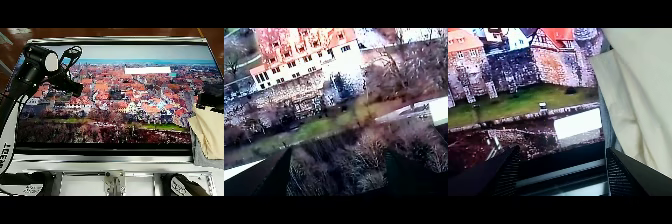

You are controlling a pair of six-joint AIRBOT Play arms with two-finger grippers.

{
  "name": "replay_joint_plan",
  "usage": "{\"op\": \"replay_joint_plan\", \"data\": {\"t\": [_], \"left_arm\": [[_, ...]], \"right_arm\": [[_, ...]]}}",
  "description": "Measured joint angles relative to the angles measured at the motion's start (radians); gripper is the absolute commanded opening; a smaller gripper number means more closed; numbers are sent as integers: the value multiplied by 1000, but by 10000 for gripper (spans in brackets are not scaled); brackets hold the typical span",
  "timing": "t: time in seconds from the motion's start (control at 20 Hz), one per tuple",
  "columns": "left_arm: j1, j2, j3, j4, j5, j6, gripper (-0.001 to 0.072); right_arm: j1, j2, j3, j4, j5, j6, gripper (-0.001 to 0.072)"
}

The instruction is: Fold the shirts.

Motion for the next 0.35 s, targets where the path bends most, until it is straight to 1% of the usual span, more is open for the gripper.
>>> {"op": "replay_joint_plan", "data": {"t": [0.35], "left_arm": [[3,-2,0,7,19,-2,694]], "right_arm": [[16,-5,0,-8,2,3,634]]}}
